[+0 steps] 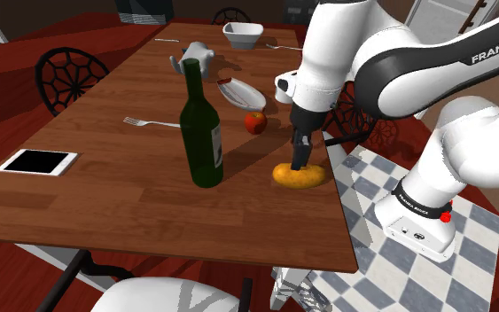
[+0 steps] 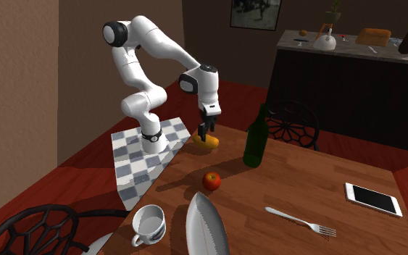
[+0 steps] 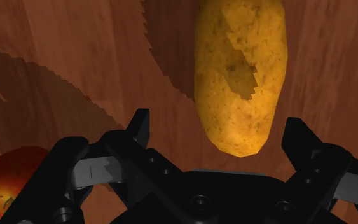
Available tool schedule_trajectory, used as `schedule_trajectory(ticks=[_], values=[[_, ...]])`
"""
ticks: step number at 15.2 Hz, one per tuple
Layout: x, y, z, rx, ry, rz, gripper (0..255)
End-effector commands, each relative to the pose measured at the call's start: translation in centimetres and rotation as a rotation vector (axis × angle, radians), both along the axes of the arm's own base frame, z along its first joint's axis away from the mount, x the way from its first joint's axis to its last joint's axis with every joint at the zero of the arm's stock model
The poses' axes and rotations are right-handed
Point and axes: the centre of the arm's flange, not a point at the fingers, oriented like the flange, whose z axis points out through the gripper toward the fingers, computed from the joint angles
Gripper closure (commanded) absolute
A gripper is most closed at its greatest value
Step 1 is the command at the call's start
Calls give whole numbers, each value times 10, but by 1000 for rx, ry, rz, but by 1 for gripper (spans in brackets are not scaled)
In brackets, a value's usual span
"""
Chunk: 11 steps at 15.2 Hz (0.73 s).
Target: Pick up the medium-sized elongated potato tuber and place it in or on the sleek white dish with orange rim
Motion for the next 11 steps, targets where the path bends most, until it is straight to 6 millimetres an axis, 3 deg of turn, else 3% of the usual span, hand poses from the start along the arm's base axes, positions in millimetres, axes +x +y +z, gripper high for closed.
schedule_trajectory(ticks=[1,8,11], values=[[-7,19,-17,0,-6,52,0],[-5,18,-54,0,-6,52,0],[-5,18,-57,0,-6,52,0]])
